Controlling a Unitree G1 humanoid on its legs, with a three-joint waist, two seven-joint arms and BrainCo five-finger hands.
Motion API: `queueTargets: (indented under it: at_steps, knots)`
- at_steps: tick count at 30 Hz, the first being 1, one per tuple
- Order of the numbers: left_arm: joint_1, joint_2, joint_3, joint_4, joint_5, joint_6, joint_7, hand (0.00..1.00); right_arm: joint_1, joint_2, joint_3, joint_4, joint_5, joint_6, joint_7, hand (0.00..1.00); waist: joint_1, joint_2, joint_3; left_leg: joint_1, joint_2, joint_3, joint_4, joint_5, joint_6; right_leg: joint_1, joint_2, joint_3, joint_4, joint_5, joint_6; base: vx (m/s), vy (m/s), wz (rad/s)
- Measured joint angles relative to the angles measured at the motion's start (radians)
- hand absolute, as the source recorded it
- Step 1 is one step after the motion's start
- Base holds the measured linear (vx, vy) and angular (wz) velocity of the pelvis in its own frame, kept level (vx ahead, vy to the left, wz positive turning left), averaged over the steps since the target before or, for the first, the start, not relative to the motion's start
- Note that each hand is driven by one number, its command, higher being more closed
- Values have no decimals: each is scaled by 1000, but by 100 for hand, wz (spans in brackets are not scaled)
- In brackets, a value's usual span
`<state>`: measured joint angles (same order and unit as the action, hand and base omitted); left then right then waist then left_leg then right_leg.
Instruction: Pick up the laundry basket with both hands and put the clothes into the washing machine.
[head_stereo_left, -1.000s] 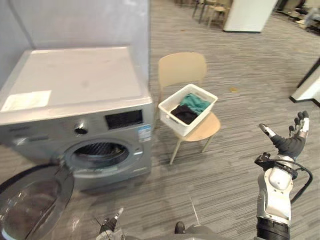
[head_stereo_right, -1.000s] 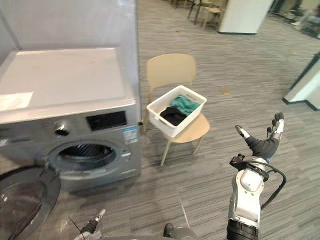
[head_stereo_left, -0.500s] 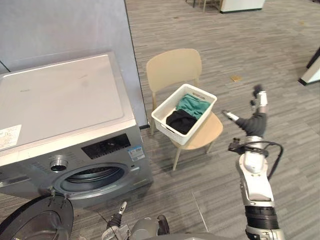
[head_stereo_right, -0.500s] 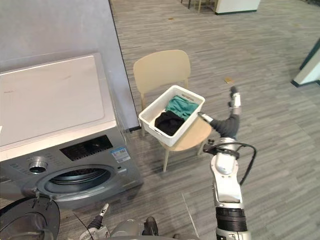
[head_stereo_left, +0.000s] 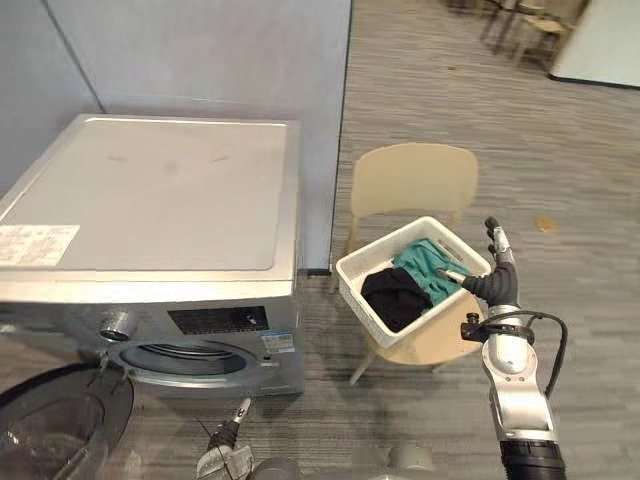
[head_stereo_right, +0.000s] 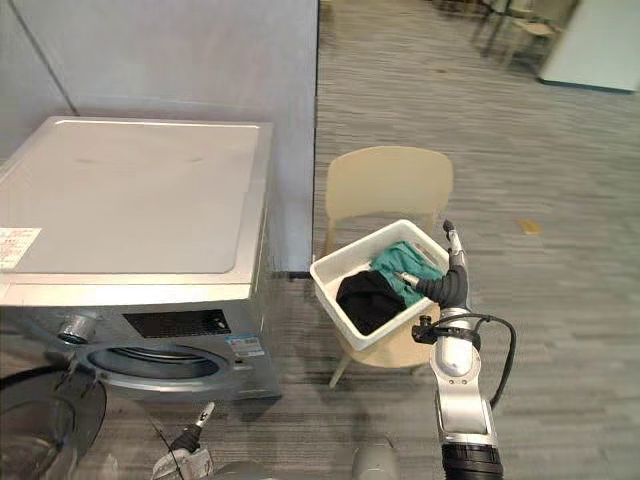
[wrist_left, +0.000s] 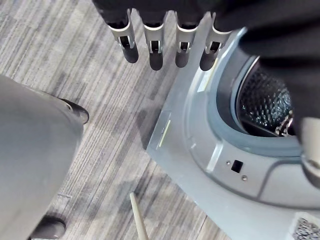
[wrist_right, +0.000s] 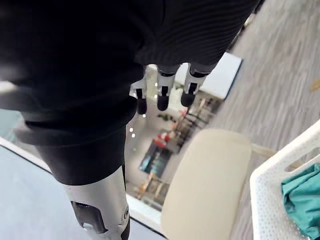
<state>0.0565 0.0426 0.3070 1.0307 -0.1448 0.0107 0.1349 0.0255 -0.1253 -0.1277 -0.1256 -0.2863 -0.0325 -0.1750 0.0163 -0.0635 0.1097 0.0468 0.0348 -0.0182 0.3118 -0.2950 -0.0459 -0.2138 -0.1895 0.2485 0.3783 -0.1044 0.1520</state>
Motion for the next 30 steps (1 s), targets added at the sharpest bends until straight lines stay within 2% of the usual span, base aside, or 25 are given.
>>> queueTargets:
  at_steps: [1, 2, 4, 5, 7, 8, 10, 12, 13, 14, 17, 18, 21, 23, 25, 27, 30]
  knots:
    - [14, 8, 7, 2, 0, 1, 0, 0, 15, -6, -3, 2, 0, 1, 5, 0, 2, -23, -17, 0, 4, -37, 8, -20, -34, 11, -13, -36, -11, 15, 72, 252, -624, 86]
    - [21, -11, 18, 2, 0, 1, 0, 0, 16, -24, -12, 3, 0, 6, 5, 0, 10, 14, -27, -12, 55, -71, 13, -19, -63, 36, 16, -86, -35, -16, 52, 180, -523, 75]
    - [39, -38, 32, 1, -1, -9, -4, 0, 17, -59, -39, 8, 0, 7, 7, 0, 10, 53, -44, -47, 109, -132, -25, 19, -112, 42, 61, -167, -55, -15, 13, 75, -381, 76]
    - [41, -44, 38, 1, -1, -11, -5, 0, 14, -73, -49, 19, 0, 7, 7, 0, 8, 61, -49, -54, 123, -153, -44, 38, -122, 43, 68, -189, -53, -18, 4, 49, -370, 111]
    - [40, -44, 39, 0, -3, -20, -14, 0, -8, -124, -88, 84, 0, 7, 7, 0, 1, 60, -48, -81, 144, -196, -100, 127, -139, 48, 67, -294, -46, -36, -28, 35, -351, 127]
    - [40, -43, 39, 0, -5, -20, -19, 0, -15, -137, -96, 103, -1, 7, 7, 0, -3, 59, -48, -99, 147, -186, -104, 149, -134, 49, 62, -323, -47, -39, -35, -25, -294, 129]
    - [38, -36, 37, -1, -22, -20, -24, 0, -40, -171, -124, 177, -4, 12, 21, 0, -2, 51, -43, -146, 173, -14, -117, 203, -66, 57, 40, -419, -59, -40, -62, -78, -179, 120]
    - [33, -32, 22, -1, -22, -19, -24, 0, -54, -187, -131, 234, -5, 14, 33, 0, -3, 55, -41, -148, 185, 132, -132, 209, -60, 78, 34, -477, -71, -37, -66, -77, -64, 99]
    - [40, -25, 5, -2, -23, -21, -26, 0, -59, -198, -130, 272, -11, 16, 50, 0, 1, 55, -39, -146, 188, 134, -162, 241, -92, 86, 30, -501, -82, -36, -63, -88, -14, 75]
    - [40, -23, 2, -3, -22, -21, -27, 0, -59, -200, -131, 282, -19, 18, 57, 0, 2, 54, -39, -143, 183, 131, -179, 254, -95, 87, 28, -507, -92, -32, -60, -107, 34, 48]
    - [30, -11, -43, -3, -19, -19, -32, 0, -57, -204, -142, 300, -40, 18, 97, 0, -4, 58, -19, -166, 141, 117, -236, 286, -71, 84, 4, -532, -132, -9, -36, -70, 79, 28]
    - [18, -4, -57, -4, -16, -19, -46, 0, -57, -207, -152, 322, -41, 21, 116, 0, -4, 66, 2, -180, 127, 116, -243, 291, -66, 84, -10, -537, -145, 4, -31, -63, 101, 21]
    - [-13, 12, -81, -9, -7, -20, -51, 0, -82, -229, -146, 414, -68, 21, 137, 0, -4, 68, 57, -219, 103, 119, -232, 296, -59, 58, -31, -536, -169, 28, -18, -38, 135, 13]
    - [-41, 22, -82, -23, -8, -24, -66, 0, -197, -280, -121, 523, -78, 41, 138, 0, -3, 73, 119, -280, 91, 134, -206, 318, -54, -2, -41, -511, -172, 76, -21, -4, 96, -13]
    - [-56, 25, -95, -42, -21, -29, -68, 0, -283, -322, -101, 584, -82, 43, 135, 0, -2, 75, 160, -310, 89, 145, -188, 318, -54, -34, -42, -492, -176, 91, -18, -35, 63, -17]
    - [-81, 22, -128, -57, -42, -43, -67, 0, -384, -386, -93, 648, -99, 47, 132, 0, 0, 88, 210, -336, 89, 144, -184, 320, -53, -50, -41, -492, -192, 107, -20, -27, 40, -4]
    - [-90, 20, -176, -101, -79, -54, -65, 0, -472, -444, -76, 717, -114, 60, 127, 0, -1, 95, 243, -361, 88, 141, -184, 323, -50, -72, -41, -493, -191, 110, -20, 7, 2, 3]
